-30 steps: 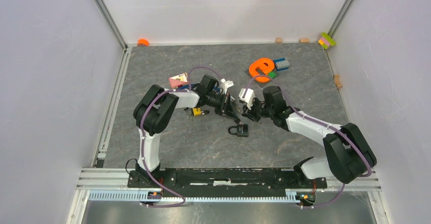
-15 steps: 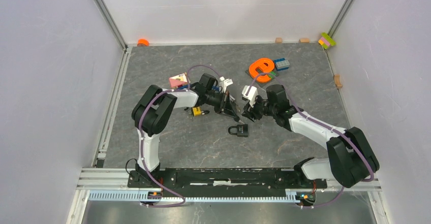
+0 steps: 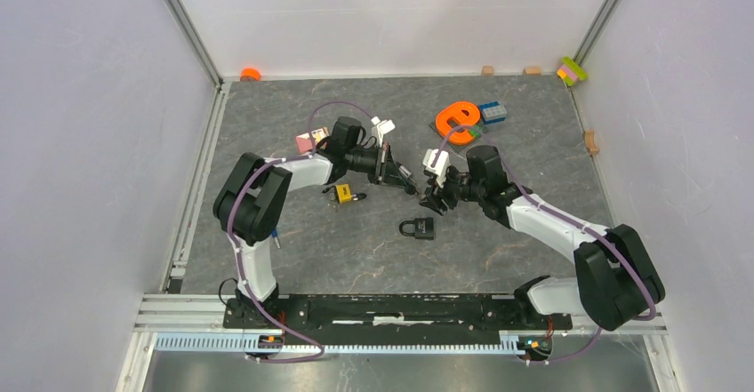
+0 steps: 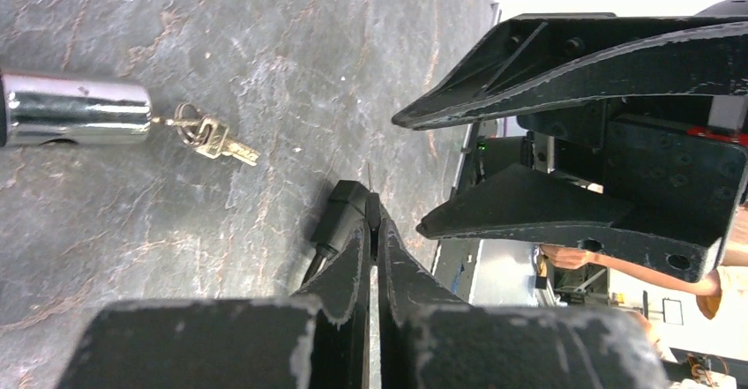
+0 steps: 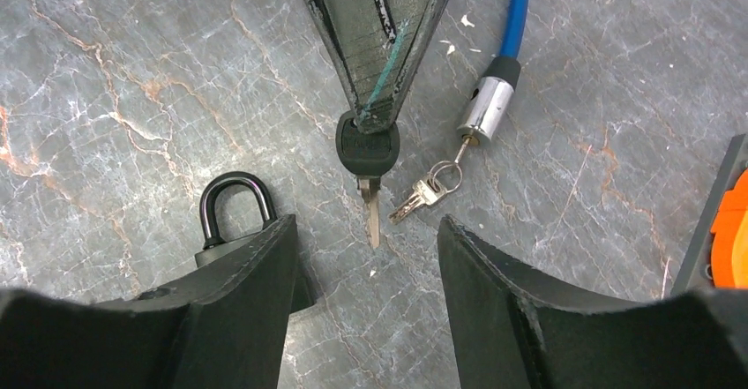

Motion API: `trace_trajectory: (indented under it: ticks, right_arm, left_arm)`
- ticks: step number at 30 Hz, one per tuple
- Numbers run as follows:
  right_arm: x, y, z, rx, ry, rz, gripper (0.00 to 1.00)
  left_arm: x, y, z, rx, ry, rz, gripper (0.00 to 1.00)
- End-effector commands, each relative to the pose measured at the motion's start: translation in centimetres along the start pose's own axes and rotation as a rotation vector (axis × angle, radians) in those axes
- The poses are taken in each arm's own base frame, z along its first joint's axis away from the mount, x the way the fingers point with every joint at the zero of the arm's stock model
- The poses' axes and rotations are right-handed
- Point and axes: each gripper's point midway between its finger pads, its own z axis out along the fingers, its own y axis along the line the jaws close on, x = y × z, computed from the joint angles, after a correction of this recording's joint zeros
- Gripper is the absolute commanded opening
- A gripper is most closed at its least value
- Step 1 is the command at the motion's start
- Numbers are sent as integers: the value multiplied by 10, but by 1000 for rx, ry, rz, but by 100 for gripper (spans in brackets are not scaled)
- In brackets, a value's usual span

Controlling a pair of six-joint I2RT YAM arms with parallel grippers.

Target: Unlock with the key

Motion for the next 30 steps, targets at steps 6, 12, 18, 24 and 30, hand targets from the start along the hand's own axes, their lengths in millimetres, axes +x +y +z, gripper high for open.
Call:
trace_trajectory:
  ticks: [6, 12, 18, 24, 30]
  right_arm:
    - [-34, -13, -1, 31, -46, -90, 64]
    - [-33, -17, 0, 51, -22, -112, 62]
    - [-38, -7, -10, -39, -80, -43, 59]
    - [-46, 13, -26, -210, -130, 9, 59]
    - [-50, 35, -29, -348, -145, 34, 59]
  left_arm:
    - [-14, -37, -8, 98, -38, 40, 2]
    - [-14, -42, -8, 132, -41, 18, 2]
    - [-13, -51, -14, 155, -46, 130, 2]
    - [-13, -74, -28, 190, -48, 362, 2]
    - [-1, -87, -35, 185, -11, 584, 2]
